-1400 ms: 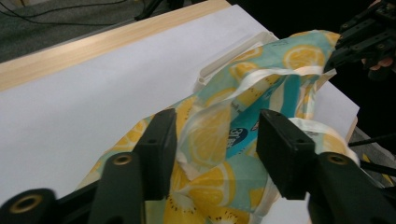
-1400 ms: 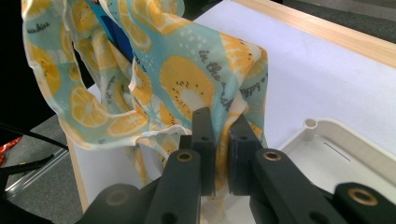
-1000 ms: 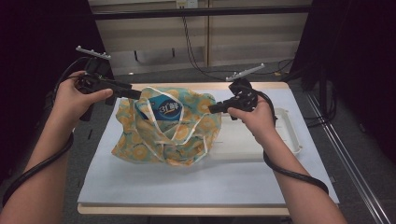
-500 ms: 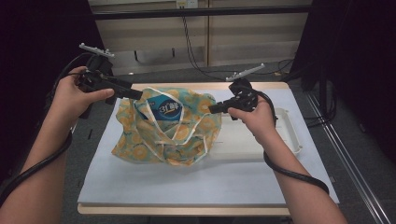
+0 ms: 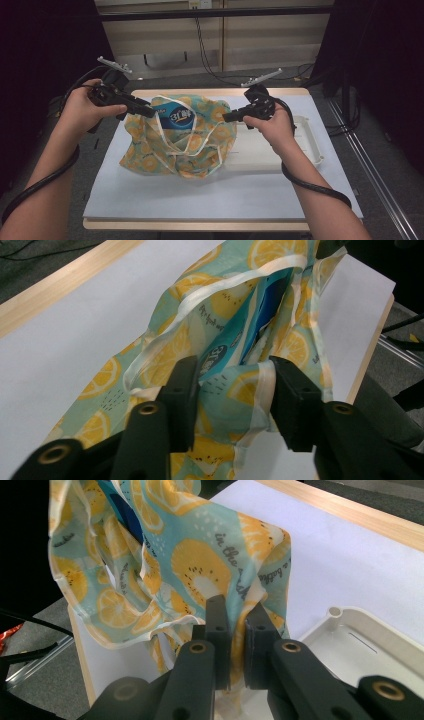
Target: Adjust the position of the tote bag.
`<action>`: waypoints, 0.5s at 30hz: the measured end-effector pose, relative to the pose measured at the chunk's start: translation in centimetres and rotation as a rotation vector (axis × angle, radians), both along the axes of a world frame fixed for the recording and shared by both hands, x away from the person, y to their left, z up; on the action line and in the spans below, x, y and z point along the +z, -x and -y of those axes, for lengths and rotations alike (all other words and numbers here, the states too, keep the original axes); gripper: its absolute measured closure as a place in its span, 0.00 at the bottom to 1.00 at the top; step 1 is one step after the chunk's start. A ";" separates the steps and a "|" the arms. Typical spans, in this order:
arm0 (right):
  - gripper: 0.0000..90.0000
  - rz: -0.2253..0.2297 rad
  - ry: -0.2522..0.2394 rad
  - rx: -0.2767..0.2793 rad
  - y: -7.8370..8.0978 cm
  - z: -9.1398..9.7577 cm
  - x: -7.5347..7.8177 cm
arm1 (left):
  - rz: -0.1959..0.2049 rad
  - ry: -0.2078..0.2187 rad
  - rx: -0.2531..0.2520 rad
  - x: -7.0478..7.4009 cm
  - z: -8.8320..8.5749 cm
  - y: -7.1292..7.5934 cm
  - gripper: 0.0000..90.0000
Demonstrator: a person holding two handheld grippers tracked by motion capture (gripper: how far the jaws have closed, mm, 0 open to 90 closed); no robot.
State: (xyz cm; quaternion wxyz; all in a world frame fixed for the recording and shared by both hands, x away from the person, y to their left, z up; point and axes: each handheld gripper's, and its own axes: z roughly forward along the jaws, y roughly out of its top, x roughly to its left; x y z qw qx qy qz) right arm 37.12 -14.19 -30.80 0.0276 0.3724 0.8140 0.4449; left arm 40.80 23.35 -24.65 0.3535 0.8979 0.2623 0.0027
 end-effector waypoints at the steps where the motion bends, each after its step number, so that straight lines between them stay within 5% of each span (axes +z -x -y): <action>1: 0.93 0.000 0.000 0.000 0.0 0.0 0.0 | -0.005 0.000 0.004 0.0 0.0 0.0 0.71; 4: 0.93 -0.001 -0.001 -0.001 0.0 0.0 0.0 | -0.001 0.007 0.010 0.4 -0.1 -0.1 0.82; 15: 0.93 0.001 -0.006 -0.002 0.0 0.3 0.2 | 0.032 0.093 0.056 3.2 -0.7 -0.4 0.93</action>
